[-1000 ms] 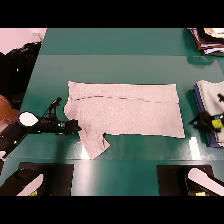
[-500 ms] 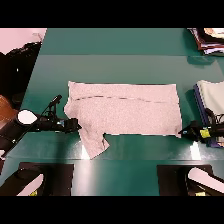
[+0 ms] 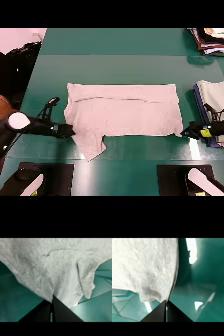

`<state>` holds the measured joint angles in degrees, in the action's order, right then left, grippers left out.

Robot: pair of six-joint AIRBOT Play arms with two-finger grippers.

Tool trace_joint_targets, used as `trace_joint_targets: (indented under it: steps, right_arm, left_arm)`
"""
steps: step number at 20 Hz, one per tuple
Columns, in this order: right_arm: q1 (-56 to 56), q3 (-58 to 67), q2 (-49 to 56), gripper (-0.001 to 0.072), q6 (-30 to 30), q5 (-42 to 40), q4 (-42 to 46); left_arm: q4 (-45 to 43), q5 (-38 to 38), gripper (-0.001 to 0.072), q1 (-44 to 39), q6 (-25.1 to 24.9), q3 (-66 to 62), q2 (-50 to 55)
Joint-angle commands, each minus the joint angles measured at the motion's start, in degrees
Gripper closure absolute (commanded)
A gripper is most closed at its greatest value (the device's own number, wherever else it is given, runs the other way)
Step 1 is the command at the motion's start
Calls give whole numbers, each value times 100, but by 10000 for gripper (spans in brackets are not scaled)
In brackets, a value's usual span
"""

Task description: Fold the shirts.

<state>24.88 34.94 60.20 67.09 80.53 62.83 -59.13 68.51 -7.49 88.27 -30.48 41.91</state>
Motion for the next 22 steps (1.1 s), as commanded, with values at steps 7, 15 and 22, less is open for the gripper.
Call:
trace_joint_targets:
  steps: [7,15,22]
  right_arm:
    - [-214,1078,-1084,701,474,833,726]
    - [-1731,3357,1458,701,817,57,728]
    - [-2168,5348,3423,699,1010,118,695]
  left_arm:
    - [-162,1222,688,-2,472,-439,-1025]
    - [-1333,-850,686,-2,433,-1436,1106]
    - [-1329,-2450,685,-2,778,-1462,1941]
